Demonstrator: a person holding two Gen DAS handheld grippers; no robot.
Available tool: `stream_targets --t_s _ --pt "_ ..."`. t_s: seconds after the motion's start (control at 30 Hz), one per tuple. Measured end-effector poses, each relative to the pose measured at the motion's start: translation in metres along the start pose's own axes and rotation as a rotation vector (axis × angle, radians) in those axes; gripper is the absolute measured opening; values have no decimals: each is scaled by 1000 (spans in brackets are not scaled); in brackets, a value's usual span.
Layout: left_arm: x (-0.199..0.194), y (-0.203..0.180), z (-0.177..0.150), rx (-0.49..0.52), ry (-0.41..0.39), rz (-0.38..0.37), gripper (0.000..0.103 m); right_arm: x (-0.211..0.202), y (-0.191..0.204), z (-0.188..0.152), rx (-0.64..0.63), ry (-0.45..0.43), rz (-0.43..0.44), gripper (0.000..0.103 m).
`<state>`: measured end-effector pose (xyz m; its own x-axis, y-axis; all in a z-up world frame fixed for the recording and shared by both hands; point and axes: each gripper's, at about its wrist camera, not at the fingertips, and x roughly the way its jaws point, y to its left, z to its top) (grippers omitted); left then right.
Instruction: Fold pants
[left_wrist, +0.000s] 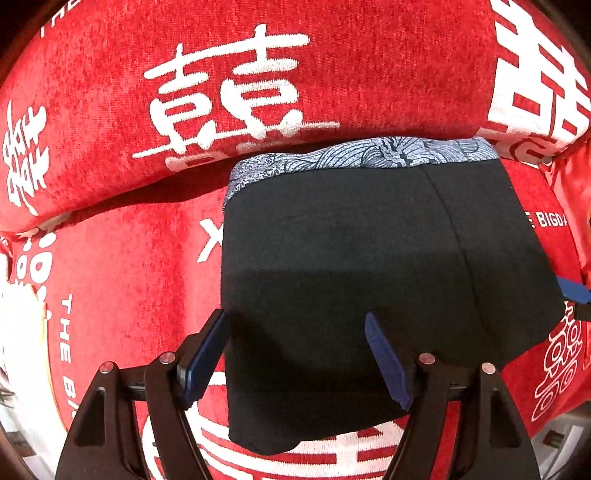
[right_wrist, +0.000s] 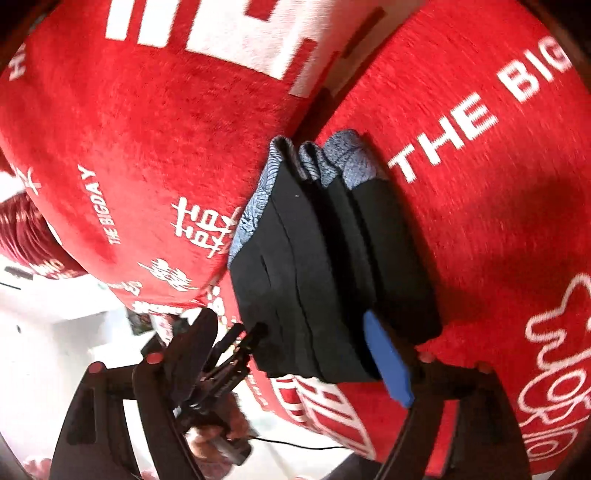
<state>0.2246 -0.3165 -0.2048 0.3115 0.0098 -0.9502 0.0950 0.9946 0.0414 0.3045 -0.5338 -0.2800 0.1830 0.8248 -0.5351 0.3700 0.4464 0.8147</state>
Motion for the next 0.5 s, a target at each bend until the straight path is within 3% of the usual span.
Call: stream_targets --t_s 0.33,0.4,0.5 --pt "1 -4 7 22 6 -3 76 -16 -2 -8 29 -42 10 88" --pt "0 -5 8 23 8 -2 76 -19 -1 -8 25 -60 9 99" --pt "-1 -6 8 25 9 -2 76 -22 1 -7 26 -72 18 103"
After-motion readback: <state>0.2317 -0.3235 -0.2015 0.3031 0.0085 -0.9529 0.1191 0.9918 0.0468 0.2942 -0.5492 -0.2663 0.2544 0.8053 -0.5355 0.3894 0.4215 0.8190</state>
